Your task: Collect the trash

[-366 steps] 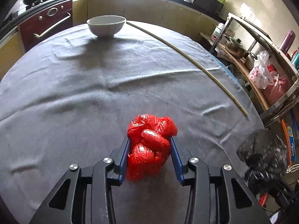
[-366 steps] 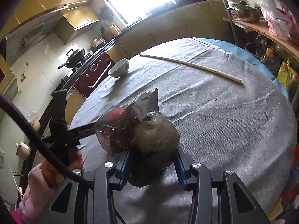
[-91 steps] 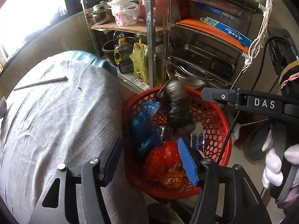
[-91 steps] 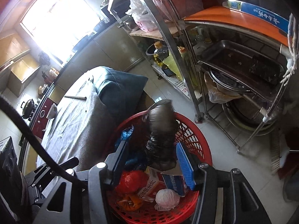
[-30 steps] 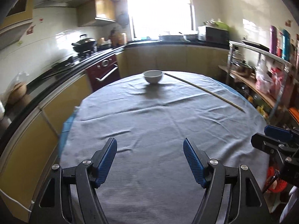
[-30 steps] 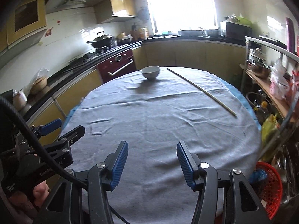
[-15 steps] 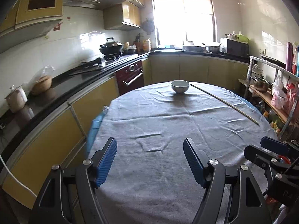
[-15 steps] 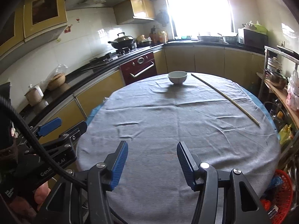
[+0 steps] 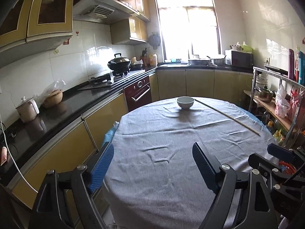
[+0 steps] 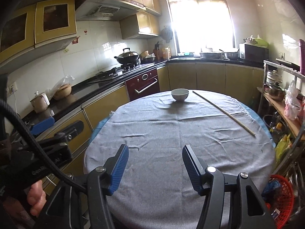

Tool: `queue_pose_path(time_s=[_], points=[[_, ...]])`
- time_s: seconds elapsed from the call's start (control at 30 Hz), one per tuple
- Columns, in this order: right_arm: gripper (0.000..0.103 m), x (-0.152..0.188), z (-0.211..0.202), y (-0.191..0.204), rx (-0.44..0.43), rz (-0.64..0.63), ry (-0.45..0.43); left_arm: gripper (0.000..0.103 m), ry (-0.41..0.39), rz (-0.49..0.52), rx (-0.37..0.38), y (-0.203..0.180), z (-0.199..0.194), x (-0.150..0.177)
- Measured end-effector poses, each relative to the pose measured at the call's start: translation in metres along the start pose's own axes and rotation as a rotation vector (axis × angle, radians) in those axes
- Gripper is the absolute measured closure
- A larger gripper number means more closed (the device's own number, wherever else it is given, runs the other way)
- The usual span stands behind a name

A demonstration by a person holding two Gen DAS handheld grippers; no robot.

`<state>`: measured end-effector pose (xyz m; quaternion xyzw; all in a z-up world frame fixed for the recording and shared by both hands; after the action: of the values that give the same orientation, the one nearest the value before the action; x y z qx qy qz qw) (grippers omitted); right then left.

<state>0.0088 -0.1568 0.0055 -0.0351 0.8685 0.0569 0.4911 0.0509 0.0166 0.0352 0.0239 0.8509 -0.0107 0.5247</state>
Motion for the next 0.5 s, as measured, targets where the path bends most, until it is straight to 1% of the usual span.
queue_pose_path(time_s=[0.23, 0.5], points=[[0.04, -0.0002, 0.0018, 0.0024, 0.005, -0.004, 0.001, 0.018, 0.0, -0.016, -0.012, 0.0087, -0.0003, -0.0011], [0.04, -0.0034, -0.0051, 0.0065, 0.003, -0.013, -0.021, 0.018, -0.014, -0.012, -0.009, 0.0079, -0.0054, -0.0022]])
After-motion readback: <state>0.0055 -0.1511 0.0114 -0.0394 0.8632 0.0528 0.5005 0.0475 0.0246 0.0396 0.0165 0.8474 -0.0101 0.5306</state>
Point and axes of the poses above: each gripper's, at about its wrist camera, not at the fingertips, and z roughly the way its jaws point, y to its left, x to its underside, the point moved 3 cm from there along z, roughly the way its jaws point, and after that the axes turned 6 degrees about -z, right-handed, at the moved point
